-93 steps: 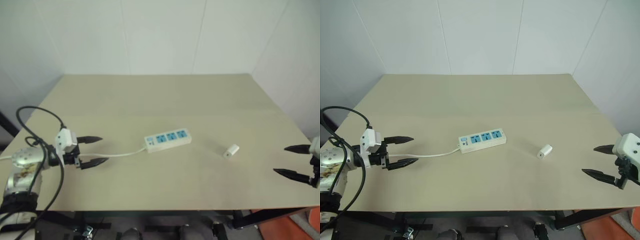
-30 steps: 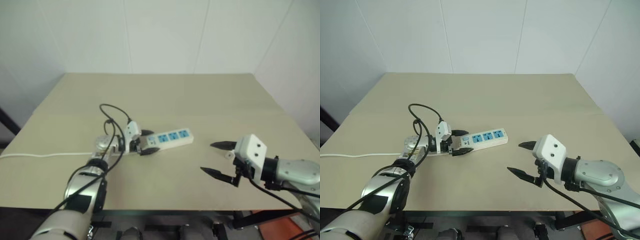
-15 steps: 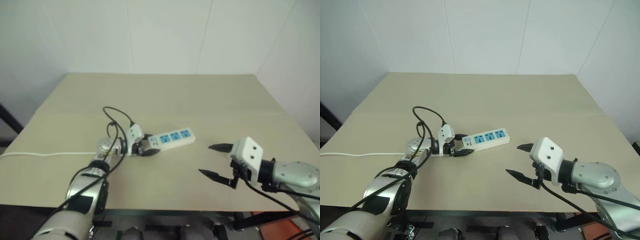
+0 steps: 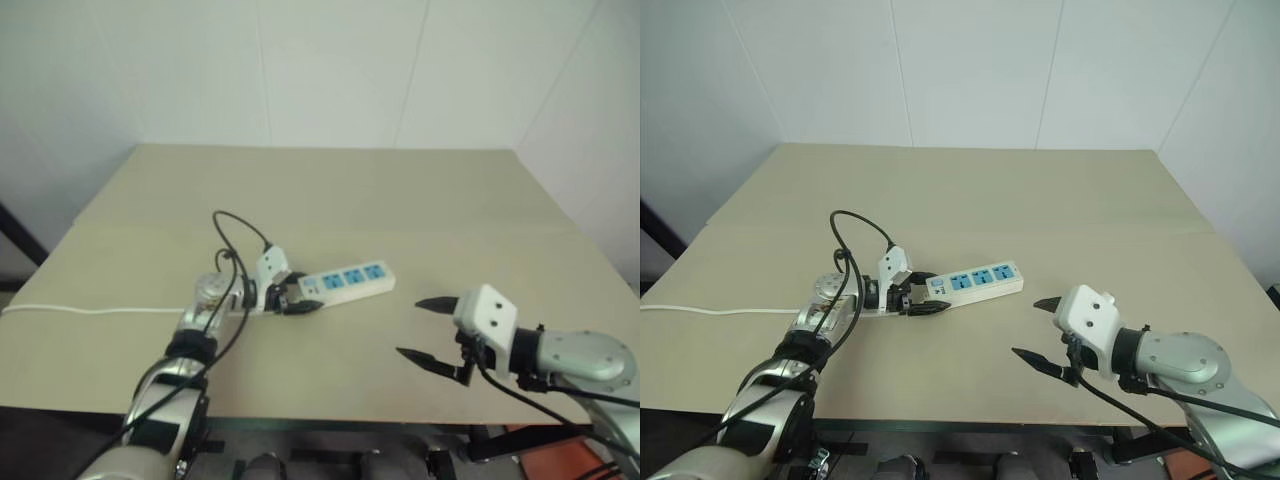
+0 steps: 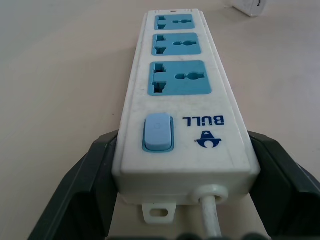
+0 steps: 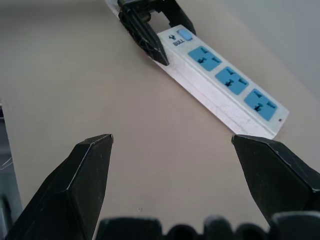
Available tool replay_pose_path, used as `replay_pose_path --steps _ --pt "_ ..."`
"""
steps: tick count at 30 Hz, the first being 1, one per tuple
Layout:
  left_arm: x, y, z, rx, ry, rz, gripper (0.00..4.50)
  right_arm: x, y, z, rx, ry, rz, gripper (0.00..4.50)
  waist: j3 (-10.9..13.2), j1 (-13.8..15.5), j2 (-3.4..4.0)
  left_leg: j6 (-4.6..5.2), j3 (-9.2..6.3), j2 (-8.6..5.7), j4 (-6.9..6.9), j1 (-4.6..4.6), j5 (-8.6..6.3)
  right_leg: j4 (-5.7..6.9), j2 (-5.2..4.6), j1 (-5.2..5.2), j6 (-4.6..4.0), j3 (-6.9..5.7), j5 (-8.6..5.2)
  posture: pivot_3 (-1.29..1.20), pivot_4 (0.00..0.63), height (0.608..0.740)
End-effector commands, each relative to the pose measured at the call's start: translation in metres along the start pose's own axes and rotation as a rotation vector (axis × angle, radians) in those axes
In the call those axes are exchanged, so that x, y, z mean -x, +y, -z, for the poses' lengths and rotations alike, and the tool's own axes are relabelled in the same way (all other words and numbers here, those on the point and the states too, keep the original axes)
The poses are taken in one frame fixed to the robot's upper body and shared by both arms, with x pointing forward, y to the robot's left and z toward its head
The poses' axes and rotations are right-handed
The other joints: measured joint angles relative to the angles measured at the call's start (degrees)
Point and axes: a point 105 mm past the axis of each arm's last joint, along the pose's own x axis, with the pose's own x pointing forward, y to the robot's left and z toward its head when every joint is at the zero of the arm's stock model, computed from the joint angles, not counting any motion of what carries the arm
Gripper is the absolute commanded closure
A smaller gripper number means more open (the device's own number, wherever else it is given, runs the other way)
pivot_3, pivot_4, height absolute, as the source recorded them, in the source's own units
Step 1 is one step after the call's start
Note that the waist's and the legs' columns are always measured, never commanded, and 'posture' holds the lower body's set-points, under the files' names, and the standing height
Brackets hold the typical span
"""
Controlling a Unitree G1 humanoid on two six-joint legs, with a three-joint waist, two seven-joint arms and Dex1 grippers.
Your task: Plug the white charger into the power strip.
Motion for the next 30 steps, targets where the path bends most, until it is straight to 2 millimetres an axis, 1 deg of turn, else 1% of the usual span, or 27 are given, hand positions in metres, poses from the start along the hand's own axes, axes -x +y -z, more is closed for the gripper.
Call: replay_pose_path --steps 1,4,7,8,10,12,18,22,24,27,30 --pt "0.002 -0.005 -0.013 0.026 -0.007 -0.067 1.22 0.0 -0.003 -0.003 0.035 -0.014 0.024 0.0 0.0 0.07 0.0 0.0 0.0 0.0 0.0 0.01 0.0 0.0 0.0 0.0 0.0 0.0 0.0 0.0 0.15 0.74" --pt "0.005 -0.004 -0.008 0.061 0.022 -0.162 1.22 -0.001 -0.003 0.0 0.037 -0.008 0.023 0.0 0.0 0.18 0.0 0.0 -0.01 0.0 0.04 0.03 0.0 0.01 0.0 0.02 0.0 -0.01 0.0 0.0 0.15 0.74" --pt "0.007 -0.003 -0.005 0.026 0.033 -0.224 1.22 -0.001 -0.004 0.0 0.042 -0.01 0.024 0.0 0.0 0.17 0.0 0.0 0.0 0.0 0.06 0.1 0.0 0.0 0.0 0.1 0.01 0.0 0.0 0.0 0.15 0.74" --pt "0.007 -0.003 -0.006 -0.011 0.029 -0.224 1.22 -0.001 -0.004 0.0 0.044 -0.01 0.023 0.0 0.0 0.17 0.0 0.0 0.0 0.0 0.06 0.1 0.0 0.0 0.0 0.1 0.01 0.0 0.0 0.0 0.15 0.74" --pt "0.006 -0.005 -0.009 -0.034 0.005 -0.223 0.5 -0.001 -0.005 0.001 0.047 -0.01 0.022 0.0 0.0 0.15 0.0 0.0 0.0 0.0 0.05 0.11 0.0 0.0 0.0 0.1 0.0 0.0 0.0 0.0 0.15 0.74" --pt "0.004 -0.008 -0.011 -0.028 -0.015 -0.2 0.02 -0.001 -0.005 0.002 0.052 -0.007 0.021 0.0 0.0 0.18 0.0 0.0 0.0 0.01 0.05 0.09 0.0 -0.01 0.0 0.09 -0.01 0.0 0.01 0.0 0.15 0.74" --pt "0.007 -0.017 -0.017 -0.083 -0.085 -0.153 0.02 0.001 -0.007 0.004 0.06 -0.002 0.026 0.0 0.0 0.25 0.0 0.0 0.0 0.0 0.05 0.07 0.0 -0.04 0.0 0.08 -0.01 0.0 0.0 0.0 0.15 0.74" --pt "0.015 -0.021 -0.026 -0.117 -0.231 -0.151 0.02 0.001 -0.007 0.005 0.065 -0.007 0.031 0.0 0.0 0.29 0.0 0.0 0.0 0.01 0.05 0.07 0.0 -0.03 -0.01 0.08 -0.02 0.0 0.01 0.0 0.15 0.74" --pt "0.023 -0.02 -0.024 -0.084 -0.291 -0.139 0.02 -0.001 -0.008 0.005 0.073 -0.011 0.037 0.0 0.0 0.29 0.0 0.0 0.01 0.01 0.05 0.07 0.0 -0.04 -0.01 0.08 -0.02 0.0 0.01 0.0 0.15 0.74" --pt "0.032 -0.019 -0.016 -0.092 -0.317 -0.121 0.02 -0.001 -0.007 0.005 0.075 -0.018 0.031 0.0 0.0 0.14 0.0 0.0 0.02 0.01 0.05 0.1 0.0 -0.02 -0.01 0.08 -0.03 0.0 0.01 0.0 0.15 0.74" --pt "0.039 -0.013 -0.008 -0.083 -0.347 -0.129 0.02 -0.001 -0.007 0.005 0.081 -0.018 0.027 0.0 0.0 0.14 0.0 0.0 0.02 0.01 0.05 0.11 0.0 -0.02 0.0 0.09 -0.04 0.0 0.01 0.0 0.15 0.74"
